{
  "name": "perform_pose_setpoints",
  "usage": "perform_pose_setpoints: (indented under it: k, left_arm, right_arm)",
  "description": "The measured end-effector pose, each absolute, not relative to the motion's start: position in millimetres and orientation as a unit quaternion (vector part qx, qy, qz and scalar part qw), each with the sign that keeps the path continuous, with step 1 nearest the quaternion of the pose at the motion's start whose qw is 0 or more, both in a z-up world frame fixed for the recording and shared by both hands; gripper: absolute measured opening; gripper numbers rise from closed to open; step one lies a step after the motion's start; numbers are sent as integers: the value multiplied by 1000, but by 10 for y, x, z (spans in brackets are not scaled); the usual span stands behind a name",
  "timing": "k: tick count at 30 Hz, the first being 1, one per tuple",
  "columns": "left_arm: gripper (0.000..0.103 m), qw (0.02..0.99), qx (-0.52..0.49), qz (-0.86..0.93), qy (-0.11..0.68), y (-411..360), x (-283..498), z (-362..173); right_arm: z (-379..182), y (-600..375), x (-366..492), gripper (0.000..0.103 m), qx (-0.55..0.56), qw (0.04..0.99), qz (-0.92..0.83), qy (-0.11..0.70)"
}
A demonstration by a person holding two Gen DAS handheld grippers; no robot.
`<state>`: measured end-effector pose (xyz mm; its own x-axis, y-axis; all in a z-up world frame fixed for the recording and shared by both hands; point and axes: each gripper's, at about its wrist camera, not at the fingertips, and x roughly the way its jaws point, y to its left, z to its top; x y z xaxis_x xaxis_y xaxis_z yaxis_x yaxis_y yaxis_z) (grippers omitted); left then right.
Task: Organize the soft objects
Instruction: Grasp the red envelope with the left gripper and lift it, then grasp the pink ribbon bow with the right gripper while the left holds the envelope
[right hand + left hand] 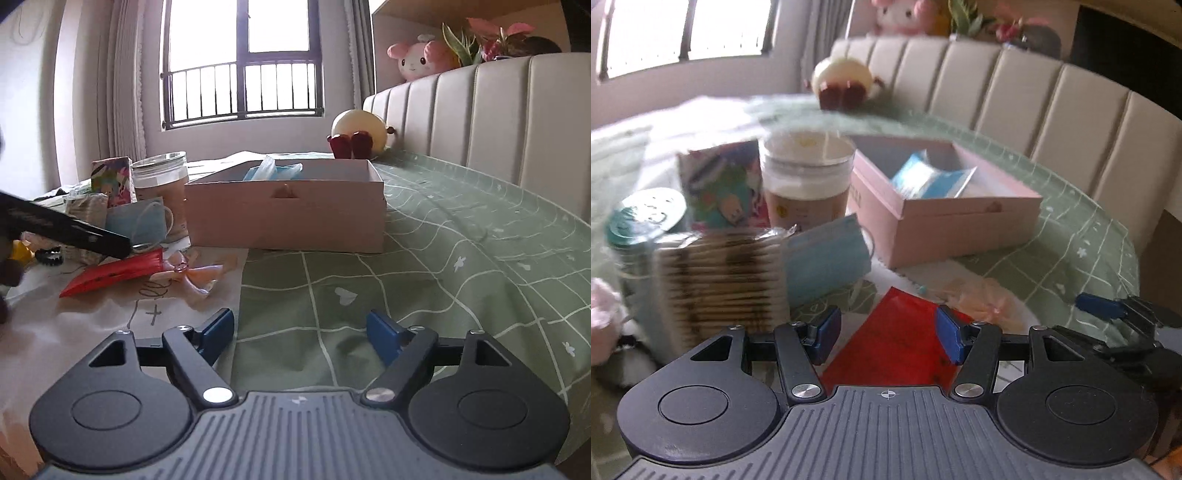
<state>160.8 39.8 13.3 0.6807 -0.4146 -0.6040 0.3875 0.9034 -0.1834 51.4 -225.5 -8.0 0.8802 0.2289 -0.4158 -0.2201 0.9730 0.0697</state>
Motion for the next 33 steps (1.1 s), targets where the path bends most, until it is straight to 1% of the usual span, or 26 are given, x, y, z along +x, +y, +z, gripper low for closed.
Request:
perform_pose_setpoints:
  k: [2,4,6,8,12,14,16,20,24,26,30,33]
  left_arm:
    - [61,896,-58,-243,366,476,1738,64]
    - [61,885,-87,-265,373,555,1740,41]
    - [61,879,-88,-281,374,543,1641,53]
    - [61,879,-67,-291,373,464,1472,63]
    - [62,893,14,-271,358,180,1129,72]
    - [63,897,32,-259,357,47,1053,65]
    - [68,896,52,-257,358,-93,996,62]
    - [69,894,112,-254,351,-285,918,43]
    - [70,894,103,-256,352,-255,900,34]
    - [67,899,90,-250,349,-211,903,26]
    - [65,908,55,-234,343,-105,830,11]
    - [63,918,28,-223,326,17,748,-12]
  right_arm:
    - [-79,-2266,508,80,11,970,117,215]
    - [-84,-2264,503,80,10,970,117,213]
    - [-93,-2259,509,82,11,970,119,212]
    - [-99,-2252,512,83,11,970,120,212]
    - [-109,-2241,506,83,8,970,119,210]
    - [-113,-2231,506,83,6,970,118,210]
    - [-116,-2220,503,83,2,971,117,210]
    - [-118,-2209,498,84,-2,971,117,210]
    - [-124,-2205,489,84,0,971,115,208]
    - [-118,-2202,473,86,3,971,115,211]
    - [-89,-2234,487,92,14,964,127,233]
    - [-69,-2232,523,92,17,960,127,249]
